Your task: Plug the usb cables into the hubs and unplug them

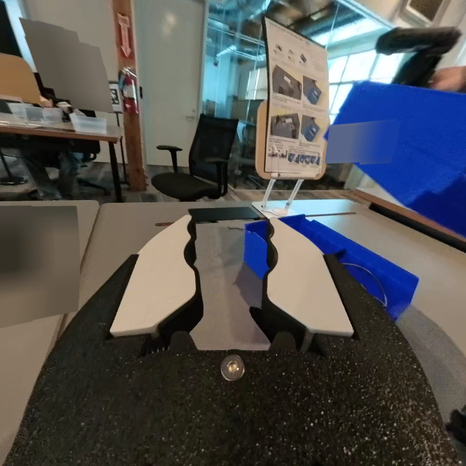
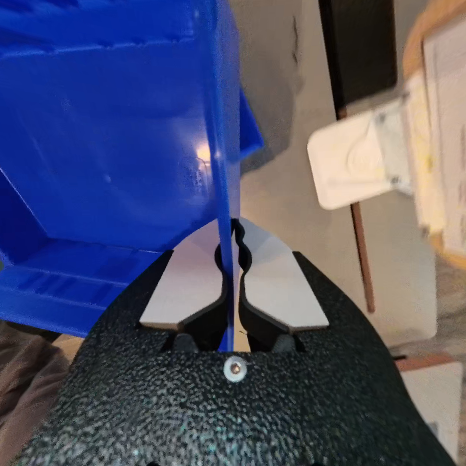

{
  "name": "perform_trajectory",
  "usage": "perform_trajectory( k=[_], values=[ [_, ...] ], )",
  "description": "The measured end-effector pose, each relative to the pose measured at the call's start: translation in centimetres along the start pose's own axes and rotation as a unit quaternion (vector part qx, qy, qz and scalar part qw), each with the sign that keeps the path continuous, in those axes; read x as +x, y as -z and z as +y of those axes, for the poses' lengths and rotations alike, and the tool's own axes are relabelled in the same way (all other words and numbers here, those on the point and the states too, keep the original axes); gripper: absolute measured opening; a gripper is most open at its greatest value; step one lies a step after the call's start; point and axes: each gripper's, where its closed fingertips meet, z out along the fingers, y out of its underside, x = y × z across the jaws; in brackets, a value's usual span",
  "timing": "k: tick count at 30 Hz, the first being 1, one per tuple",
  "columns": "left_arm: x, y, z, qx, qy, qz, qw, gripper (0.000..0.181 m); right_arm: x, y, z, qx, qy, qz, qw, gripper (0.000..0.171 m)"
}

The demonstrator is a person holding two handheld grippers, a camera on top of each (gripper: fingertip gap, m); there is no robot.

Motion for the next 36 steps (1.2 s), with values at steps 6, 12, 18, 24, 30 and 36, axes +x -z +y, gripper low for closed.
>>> perform_trajectory(
  k=[6, 12, 18, 24, 30, 36],
  values=[
    [3.8, -4.8, 2.8, -0.052, 0.015, 0.076, 0.996, 0.058, 2.8, -0.1, 17.8, -0.012, -0.075, 0.016, 0.997, 0.004],
    [10.4, -8.6, 6.9, -0.133, 0.048, 0.216, 0.966, 0.070, 5.5, -6.3, 27.5, -0.091, -0.043, 0.006, 0.995, 0.003],
    [10.5, -9.3, 11.0, -0.189, 0.021, 0.152, 0.970, 0.085, 10.4, -11.8, 29.2, -0.129, 0.010, 0.005, 0.992, 0.002],
    [10.5, -8.8, 11.9, -0.165, 0.010, 0.107, 0.980, 0.084, 15.7, -13.7, 29.3, -0.161, 0.047, 0.030, 0.985, 0.003],
    [10.4, -8.4, 11.8, -0.160, 0.023, 0.103, 0.982, 0.085, 17.0, -15.9, 27.5, -0.105, 0.032, 0.042, 0.993, 0.018],
    [10.4, -8.4, 8.9, -0.135, -0.004, 0.111, 0.985, 0.085, 16.3, -11.0, 23.3, 0.100, -0.098, 0.014, 0.990, 0.034]
  ],
)
